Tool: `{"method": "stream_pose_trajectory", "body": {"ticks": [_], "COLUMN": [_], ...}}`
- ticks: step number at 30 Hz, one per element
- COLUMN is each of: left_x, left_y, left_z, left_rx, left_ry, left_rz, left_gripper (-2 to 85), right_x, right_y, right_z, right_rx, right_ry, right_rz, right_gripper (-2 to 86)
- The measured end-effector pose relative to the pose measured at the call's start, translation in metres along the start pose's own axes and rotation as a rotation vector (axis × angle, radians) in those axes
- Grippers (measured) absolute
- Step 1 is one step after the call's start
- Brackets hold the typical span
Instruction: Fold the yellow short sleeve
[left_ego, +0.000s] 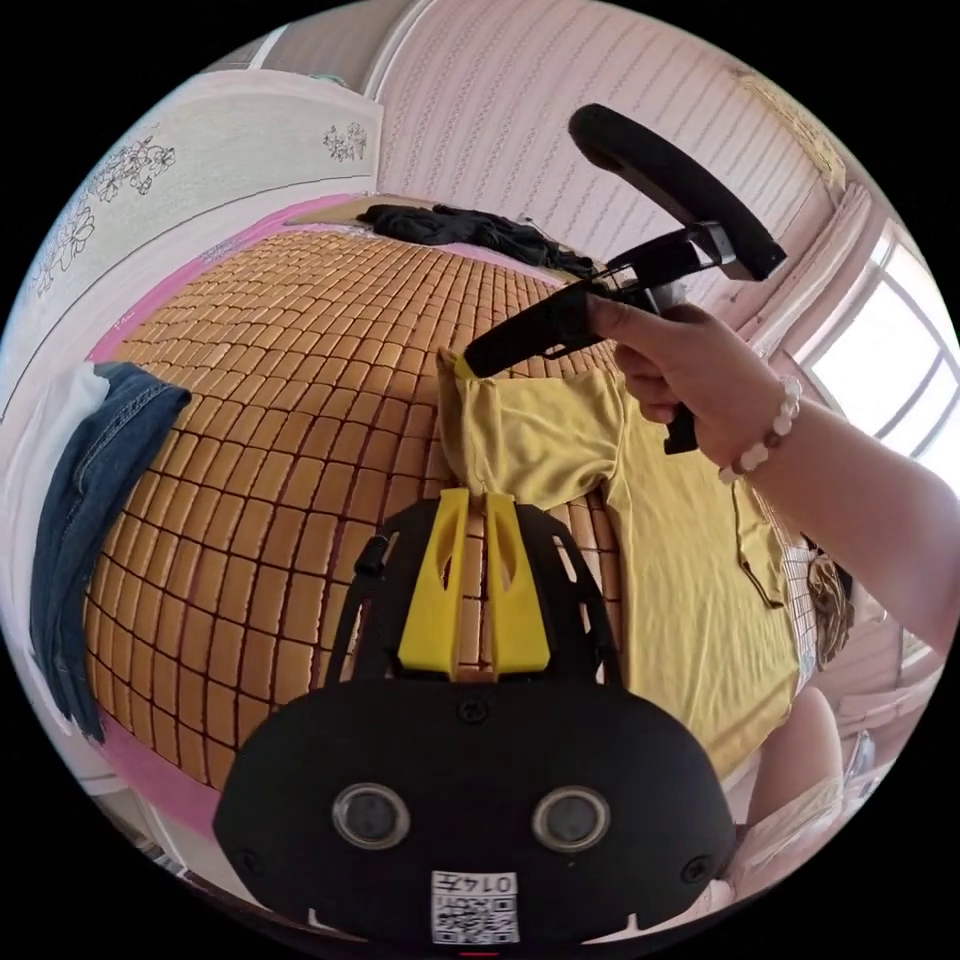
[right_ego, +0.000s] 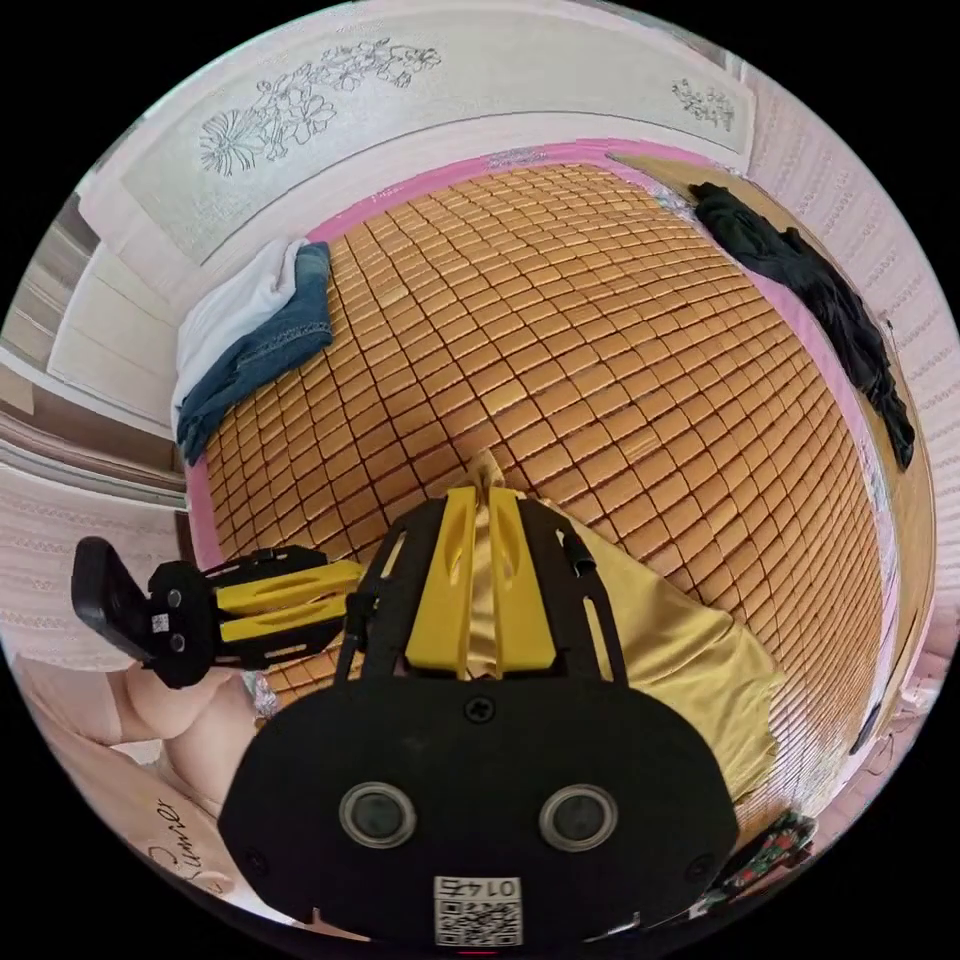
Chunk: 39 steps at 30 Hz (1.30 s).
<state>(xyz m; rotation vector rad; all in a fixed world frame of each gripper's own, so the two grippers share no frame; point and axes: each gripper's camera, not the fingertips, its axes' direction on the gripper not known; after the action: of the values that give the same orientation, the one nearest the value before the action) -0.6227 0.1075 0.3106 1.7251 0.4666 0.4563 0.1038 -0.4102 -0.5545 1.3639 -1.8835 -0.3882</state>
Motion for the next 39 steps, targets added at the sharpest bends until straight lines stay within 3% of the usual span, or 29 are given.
{"method": "stream_pose_trajectory", "body": {"ticks": [6,11,15,17,19,22,27,31,35,39], "left_x": [0.062,0.128,0.153,0.156,0.156,0.152,0.144,0.133,0.129,0.139], "left_y": [0.022,0.043,0.048,0.049,0.048,0.041,0.025,0.018,0.011,0.010], "left_z": [-0.042,-0.045,-0.024,-0.014,-0.008,0.002,0.029,0.040,0.065,0.072], "left_rx": [0.223,0.230,0.104,0.066,0.046,0.035,-0.043,-0.062,-0.173,-0.175], "left_ry": [0.133,0.364,0.420,0.369,0.323,0.343,0.349,0.353,0.374,0.299], "left_rz": [0.218,0.434,0.443,0.439,0.420,0.380,0.293,0.235,0.203,0.227], "left_gripper": [2.0,6.2,8.2,8.3,8.2,8.0,7.7,5.6,-0.2,-0.9], "right_x": [0.060,0.086,0.108,0.126,0.132,0.138,0.153,0.175,0.201,0.209], "right_y": [0.109,0.251,0.322,0.334,0.337,0.330,0.253,0.153,0.087,0.055], "right_z": [-0.100,-0.148,-0.111,-0.071,-0.058,-0.070,-0.083,-0.067,-0.046,-0.038], "right_rx": [0.293,0.473,0.384,0.179,0.091,0.124,0.188,0.112,0.007,-0.050], "right_ry": [-0.080,-0.043,0.019,-0.013,0.051,0.106,0.075,0.060,0.096,0.062], "right_rz": [0.151,0.414,0.613,0.660,0.687,0.702,0.533,0.377,0.375,0.357], "right_gripper": [1.0,1.5,3.1,5.4,5.8,4.3,4.4,5.7,7.8,0.9]}}
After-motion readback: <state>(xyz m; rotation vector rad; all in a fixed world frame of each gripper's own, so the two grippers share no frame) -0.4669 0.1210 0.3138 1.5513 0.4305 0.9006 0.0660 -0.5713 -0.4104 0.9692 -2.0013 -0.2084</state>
